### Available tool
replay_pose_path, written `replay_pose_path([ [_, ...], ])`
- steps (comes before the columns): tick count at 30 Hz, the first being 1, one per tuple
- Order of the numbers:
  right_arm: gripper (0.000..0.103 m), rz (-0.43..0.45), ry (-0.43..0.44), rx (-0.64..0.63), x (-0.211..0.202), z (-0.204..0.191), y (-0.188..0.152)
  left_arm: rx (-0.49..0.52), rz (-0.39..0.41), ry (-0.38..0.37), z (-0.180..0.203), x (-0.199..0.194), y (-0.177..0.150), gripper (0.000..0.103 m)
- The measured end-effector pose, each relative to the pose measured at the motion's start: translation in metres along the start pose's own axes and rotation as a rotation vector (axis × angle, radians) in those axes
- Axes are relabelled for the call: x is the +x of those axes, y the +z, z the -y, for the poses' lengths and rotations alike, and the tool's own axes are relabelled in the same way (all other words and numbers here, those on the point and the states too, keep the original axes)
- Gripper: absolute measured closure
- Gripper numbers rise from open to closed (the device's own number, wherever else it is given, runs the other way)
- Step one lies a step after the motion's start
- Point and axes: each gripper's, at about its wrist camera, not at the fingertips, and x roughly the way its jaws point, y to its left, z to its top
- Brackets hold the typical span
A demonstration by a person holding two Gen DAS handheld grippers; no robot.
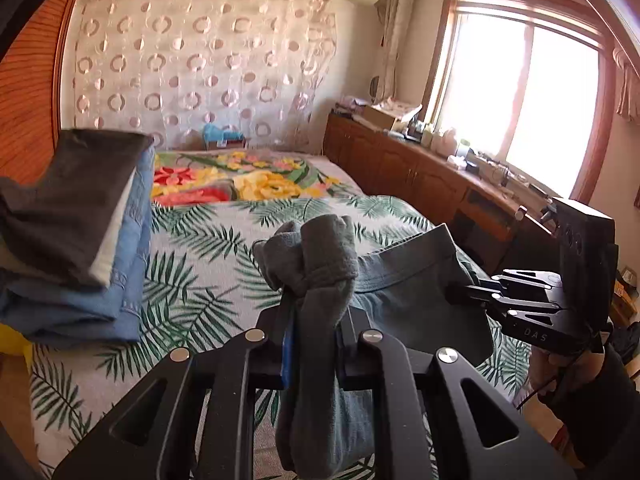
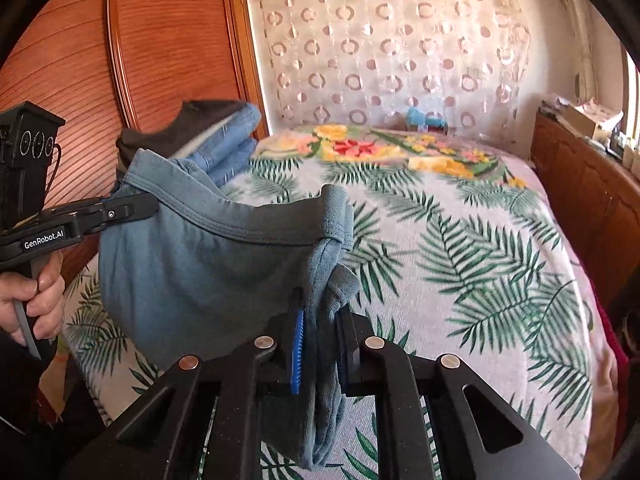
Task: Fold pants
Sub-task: 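Lift the folded shorts with both grippers and carry them toward the clothes stack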
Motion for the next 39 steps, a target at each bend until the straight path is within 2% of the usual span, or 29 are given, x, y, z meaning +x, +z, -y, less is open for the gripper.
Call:
replay_pose_path([
  [6, 0.090, 0.069, -0.002, -0.033, -0.026, -0.003, 0.017, 0.024, 0.061, 0.014, 0.004, -0.016, 0.016, 0.086],
  [13, 0.090, 0.101, -0.002, -0.066, -0.035, -0.008, 0.026, 0.049, 0.097, 0.035, 0.001, -0.022, 0.025, 0.086],
  [27, 0.090, 0.093, 0.027, -0.107, -0.006, -0.006, 0.040, 0.015, 0.106, 0.073, -0.021, -0.013, 0.028, 0.086],
  [39, 0.090, 0.086, 0.079, -0.170, 0.029, -0.006, 0.081, -0.011, 0.116, 0.151, -0.046, -0.008, 0.044, 0.086],
])
